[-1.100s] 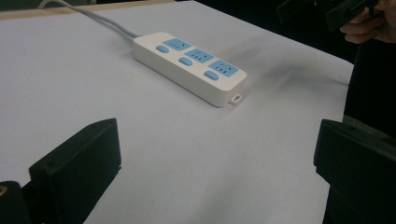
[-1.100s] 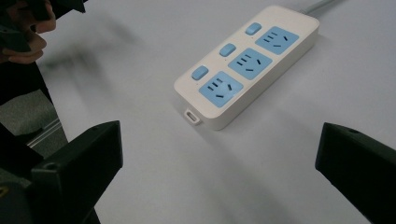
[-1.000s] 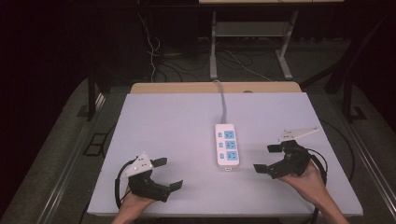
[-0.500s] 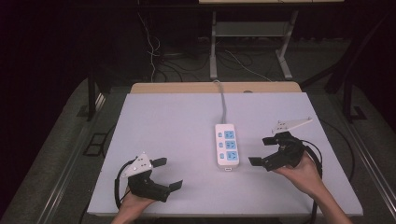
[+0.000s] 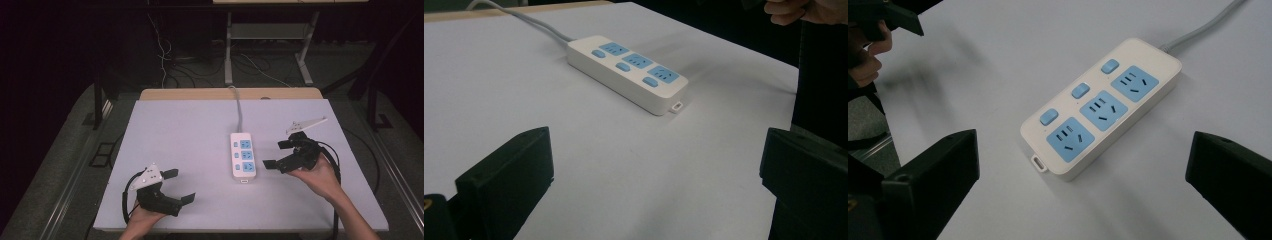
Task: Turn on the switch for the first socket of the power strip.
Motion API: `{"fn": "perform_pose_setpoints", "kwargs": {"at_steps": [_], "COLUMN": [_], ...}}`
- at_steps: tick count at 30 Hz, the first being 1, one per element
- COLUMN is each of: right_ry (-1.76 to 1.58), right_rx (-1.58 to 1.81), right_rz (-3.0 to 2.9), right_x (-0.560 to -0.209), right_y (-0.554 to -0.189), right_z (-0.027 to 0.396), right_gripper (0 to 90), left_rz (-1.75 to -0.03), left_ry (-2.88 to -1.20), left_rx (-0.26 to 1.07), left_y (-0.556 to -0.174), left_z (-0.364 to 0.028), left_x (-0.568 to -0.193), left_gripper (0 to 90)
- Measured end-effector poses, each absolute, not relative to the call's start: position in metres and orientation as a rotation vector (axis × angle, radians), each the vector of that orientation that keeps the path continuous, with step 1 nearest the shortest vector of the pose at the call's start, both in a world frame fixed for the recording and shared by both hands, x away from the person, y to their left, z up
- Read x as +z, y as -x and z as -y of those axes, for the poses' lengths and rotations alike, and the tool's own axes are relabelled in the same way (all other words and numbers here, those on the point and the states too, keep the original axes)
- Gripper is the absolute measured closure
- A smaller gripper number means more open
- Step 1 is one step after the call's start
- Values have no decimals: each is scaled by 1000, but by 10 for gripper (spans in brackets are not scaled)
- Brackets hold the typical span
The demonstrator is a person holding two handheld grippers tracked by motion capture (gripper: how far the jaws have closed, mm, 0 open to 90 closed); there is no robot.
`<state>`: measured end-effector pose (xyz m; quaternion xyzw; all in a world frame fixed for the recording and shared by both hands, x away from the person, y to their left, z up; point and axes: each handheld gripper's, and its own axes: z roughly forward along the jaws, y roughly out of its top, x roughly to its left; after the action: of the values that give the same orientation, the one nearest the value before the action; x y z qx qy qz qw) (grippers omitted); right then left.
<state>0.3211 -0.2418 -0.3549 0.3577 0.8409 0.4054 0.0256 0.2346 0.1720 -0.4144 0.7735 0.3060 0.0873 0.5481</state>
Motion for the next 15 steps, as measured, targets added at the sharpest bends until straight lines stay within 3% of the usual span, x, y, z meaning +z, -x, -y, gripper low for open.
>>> {"fn": "perform_pose_setpoints", "kwargs": {"at_steps": [15], "right_ry": [-1092], "right_rx": [1210], "right_rz": [-2631], "right_x": [-350], "right_y": [-345], "right_z": [223], "right_gripper": [5], "left_rz": [-726], "left_ry": [-1827], "left_rx": [207], "left_y": [-235], "left_z": [-173], "left_x": [-414], "left_gripper": [0]}}
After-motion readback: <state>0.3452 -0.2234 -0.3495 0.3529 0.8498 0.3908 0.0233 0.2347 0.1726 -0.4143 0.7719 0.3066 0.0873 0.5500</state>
